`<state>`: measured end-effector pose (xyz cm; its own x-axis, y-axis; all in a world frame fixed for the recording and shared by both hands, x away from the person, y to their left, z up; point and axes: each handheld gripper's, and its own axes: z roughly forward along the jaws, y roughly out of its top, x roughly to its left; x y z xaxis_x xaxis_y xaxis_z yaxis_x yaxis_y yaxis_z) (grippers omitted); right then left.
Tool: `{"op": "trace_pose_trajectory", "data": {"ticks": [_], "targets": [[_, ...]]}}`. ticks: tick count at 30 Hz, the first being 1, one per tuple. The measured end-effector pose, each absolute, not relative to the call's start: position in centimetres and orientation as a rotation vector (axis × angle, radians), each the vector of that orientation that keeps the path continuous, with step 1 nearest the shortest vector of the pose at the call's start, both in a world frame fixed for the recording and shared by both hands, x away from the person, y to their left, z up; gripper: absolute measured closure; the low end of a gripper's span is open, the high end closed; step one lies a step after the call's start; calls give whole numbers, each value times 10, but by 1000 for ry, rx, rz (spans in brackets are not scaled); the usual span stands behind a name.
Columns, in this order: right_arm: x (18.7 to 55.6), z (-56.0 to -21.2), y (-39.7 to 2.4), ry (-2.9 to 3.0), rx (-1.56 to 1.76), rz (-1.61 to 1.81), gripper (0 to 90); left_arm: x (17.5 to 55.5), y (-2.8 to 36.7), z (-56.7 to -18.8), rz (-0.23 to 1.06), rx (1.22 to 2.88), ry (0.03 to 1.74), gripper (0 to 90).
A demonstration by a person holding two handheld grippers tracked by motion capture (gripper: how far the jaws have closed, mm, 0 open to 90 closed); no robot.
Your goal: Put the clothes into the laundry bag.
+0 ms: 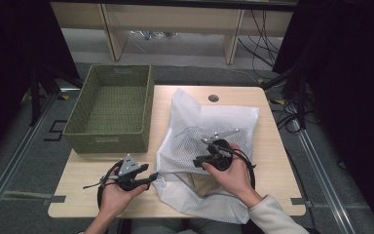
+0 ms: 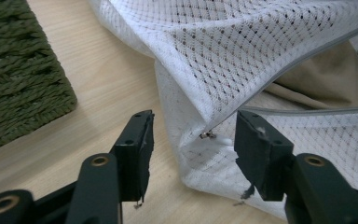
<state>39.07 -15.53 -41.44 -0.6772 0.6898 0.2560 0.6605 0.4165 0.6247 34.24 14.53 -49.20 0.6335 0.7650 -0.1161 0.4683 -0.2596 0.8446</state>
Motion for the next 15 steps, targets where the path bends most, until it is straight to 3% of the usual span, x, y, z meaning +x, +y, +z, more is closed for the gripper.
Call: {"op": "trace_pose_trajectory", "data": {"ticks": [15], "targets": [[392, -416, -158, 2596, 1225, 1155, 764, 344, 153, -494, 428, 1887, 1009, 465]]}}
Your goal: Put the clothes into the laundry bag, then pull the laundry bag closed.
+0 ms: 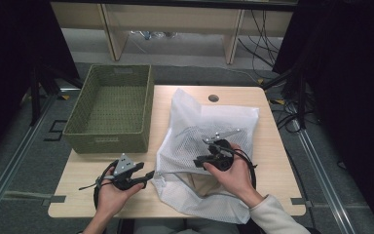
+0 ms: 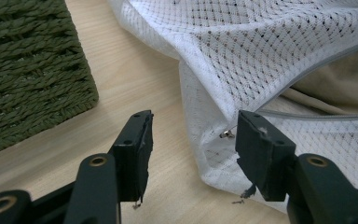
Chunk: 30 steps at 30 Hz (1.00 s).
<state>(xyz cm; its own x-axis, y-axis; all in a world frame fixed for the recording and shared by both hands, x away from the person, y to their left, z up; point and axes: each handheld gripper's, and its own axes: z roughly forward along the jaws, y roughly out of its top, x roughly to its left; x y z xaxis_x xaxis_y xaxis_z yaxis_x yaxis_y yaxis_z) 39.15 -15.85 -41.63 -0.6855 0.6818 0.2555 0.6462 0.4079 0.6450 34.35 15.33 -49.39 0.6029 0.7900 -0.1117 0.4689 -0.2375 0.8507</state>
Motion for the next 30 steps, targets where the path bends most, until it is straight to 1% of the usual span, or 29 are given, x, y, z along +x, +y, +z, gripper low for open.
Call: {"op": "trace_pose_trajectory", "data": {"ticks": [7, 11, 21, 30], "targets": [[391, -412, -161, 2587, 1265, 1146, 768, 342, 153, -495, 424, 1864, 1021, 468], [391, -412, -159, 2605, 1231, 1156, 772, 341, 154, -494, 441, 1887, 1000, 473], [389, -415, -156, 2633, 1217, 1129, 779, 344, 152, -497, 431, 1866, 1045, 484], [383, -421, -142, 2645, 1207, 1089, 790, 347, 154, -499, 415, 1865, 1051, 516]]}}
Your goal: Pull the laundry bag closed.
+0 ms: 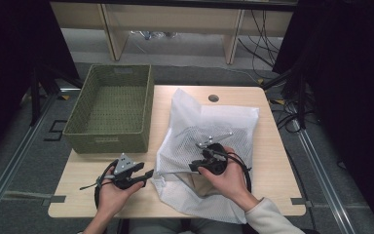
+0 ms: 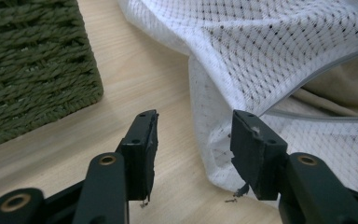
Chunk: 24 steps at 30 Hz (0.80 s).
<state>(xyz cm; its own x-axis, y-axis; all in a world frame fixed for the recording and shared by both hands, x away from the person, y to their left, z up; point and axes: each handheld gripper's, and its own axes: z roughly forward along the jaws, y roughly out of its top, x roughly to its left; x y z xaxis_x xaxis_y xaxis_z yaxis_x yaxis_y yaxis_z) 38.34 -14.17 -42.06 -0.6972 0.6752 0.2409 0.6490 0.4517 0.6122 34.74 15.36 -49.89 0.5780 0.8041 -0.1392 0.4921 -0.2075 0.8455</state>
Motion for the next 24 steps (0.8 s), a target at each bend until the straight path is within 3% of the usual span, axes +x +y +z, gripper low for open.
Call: {"op": "trace_pose_trajectory", "data": {"ticks": [6, 9, 20, 24], "targets": [[386, -428, -123, 2695, 1183, 1061, 792, 352, 150, -501, 392, 1902, 1021, 539], [387, -435, -116, 2726, 1160, 1042, 791, 357, 148, -503, 350, 1969, 967, 538], [387, -434, -120, 2717, 1186, 1049, 791, 366, 137, -509, 382, 2249, 718, 558], [386, -432, -120, 2711, 1184, 1051, 791, 371, 132, -511, 362, 2294, 656, 622]]}}
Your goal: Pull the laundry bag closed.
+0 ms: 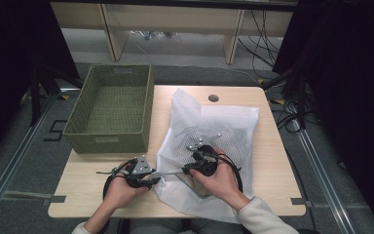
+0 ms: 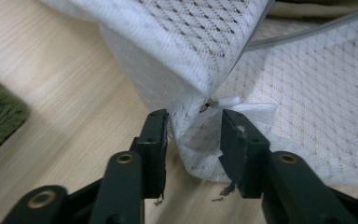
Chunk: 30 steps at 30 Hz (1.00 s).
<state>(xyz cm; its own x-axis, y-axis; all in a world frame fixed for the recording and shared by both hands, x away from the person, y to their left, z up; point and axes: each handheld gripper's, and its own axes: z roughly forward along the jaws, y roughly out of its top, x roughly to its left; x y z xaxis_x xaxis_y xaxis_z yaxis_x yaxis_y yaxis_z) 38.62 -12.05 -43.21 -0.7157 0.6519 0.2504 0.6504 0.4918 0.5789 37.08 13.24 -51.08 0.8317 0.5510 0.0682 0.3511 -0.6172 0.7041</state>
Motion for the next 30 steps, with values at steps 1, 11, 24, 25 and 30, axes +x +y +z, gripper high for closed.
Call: {"op": "trace_pose_trajectory", "data": {"ticks": [1, 11, 24, 25, 30], "targets": [[386, -432, -121, 2712, 1182, 1051, 791, 371, 131, -511, 359, 2300, 638, 644], [387, -433, -121, 2719, 1190, 1053, 791, 365, 125, -503, 340, 2308, 580, 839], [379, -435, -114, 2761, 1167, 1052, 788, 360, 118, -481, 209, 2078, 731, 870], [379, -435, -114, 2759, 1162, 1059, 787, 361, 119, -480, 205, 2074, 723, 871], [378, -430, -114, 2751, 1135, 1095, 794, 360, 116, -476, 212, 2032, 755, 872]]}}
